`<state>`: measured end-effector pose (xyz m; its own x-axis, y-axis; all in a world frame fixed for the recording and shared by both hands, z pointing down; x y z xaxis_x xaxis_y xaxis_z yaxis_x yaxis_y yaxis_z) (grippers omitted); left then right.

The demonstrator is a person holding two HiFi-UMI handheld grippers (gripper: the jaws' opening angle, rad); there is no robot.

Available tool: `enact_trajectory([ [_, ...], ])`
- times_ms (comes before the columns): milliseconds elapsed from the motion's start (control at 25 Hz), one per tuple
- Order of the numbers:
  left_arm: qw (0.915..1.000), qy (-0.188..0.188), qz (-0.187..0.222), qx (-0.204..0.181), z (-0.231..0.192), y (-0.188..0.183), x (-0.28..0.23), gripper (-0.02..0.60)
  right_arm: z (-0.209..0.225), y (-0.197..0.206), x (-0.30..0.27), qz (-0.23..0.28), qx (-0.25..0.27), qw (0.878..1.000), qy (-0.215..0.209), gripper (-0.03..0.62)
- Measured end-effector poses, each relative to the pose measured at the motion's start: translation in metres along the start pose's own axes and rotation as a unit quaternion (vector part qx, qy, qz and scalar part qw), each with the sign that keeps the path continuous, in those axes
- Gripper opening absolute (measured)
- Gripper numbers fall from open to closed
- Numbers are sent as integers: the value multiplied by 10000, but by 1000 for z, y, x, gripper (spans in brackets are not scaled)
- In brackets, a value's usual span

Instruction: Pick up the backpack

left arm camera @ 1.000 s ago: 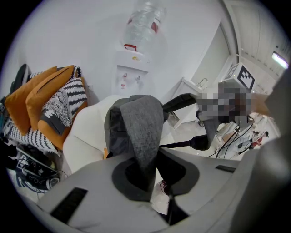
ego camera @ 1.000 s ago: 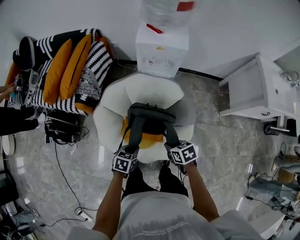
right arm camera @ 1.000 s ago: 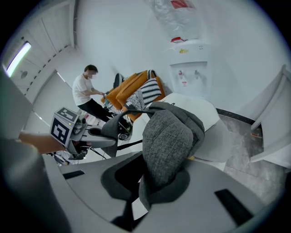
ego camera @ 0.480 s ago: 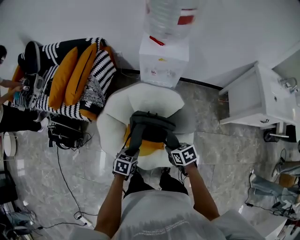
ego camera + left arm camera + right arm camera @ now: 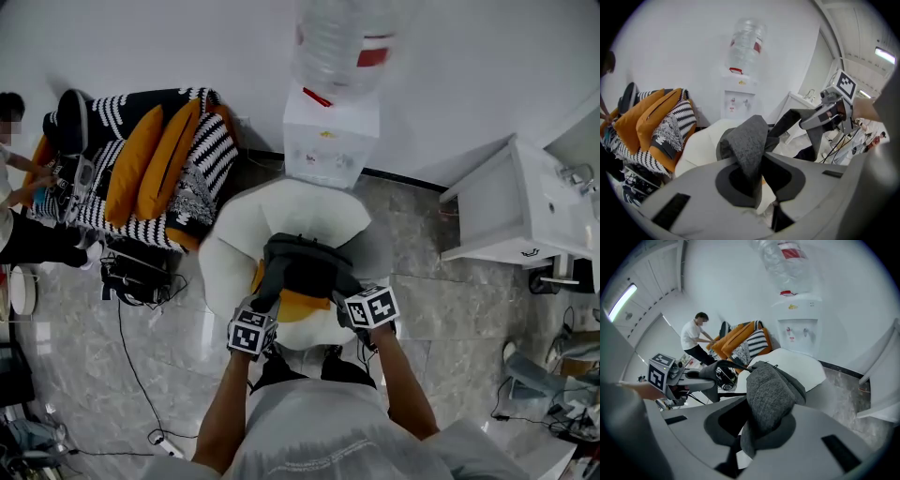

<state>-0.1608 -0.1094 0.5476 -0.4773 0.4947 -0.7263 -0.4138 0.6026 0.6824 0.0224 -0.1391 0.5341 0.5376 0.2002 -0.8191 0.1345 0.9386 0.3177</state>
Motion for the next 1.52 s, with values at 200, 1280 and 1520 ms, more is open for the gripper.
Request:
enact_trajectory([
  [200,9995,-70,298,97,-15,-17,7,60,-8,-15,0,77,97,9999,-74,34],
  [1280,9905,-731,1157,112,-25,-50,94,54,-80,-41,36,120,703,9955,-625,34],
  [1520,9873,-835,1351,43,-21,-63,113,52,-97,-40,54,493,632,9942,-713,34],
])
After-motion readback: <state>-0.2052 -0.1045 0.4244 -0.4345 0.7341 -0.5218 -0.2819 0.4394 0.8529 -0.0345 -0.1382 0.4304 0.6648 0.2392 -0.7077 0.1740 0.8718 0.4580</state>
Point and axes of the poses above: the fingertips, and each gripper's own axes: x backward along the fingers, z to its right, y out of its underside, the point moved 3 cm from there along x, backward along the fingers, and after that the axes turned 15 degrees about -x, right-handed, at the moved point
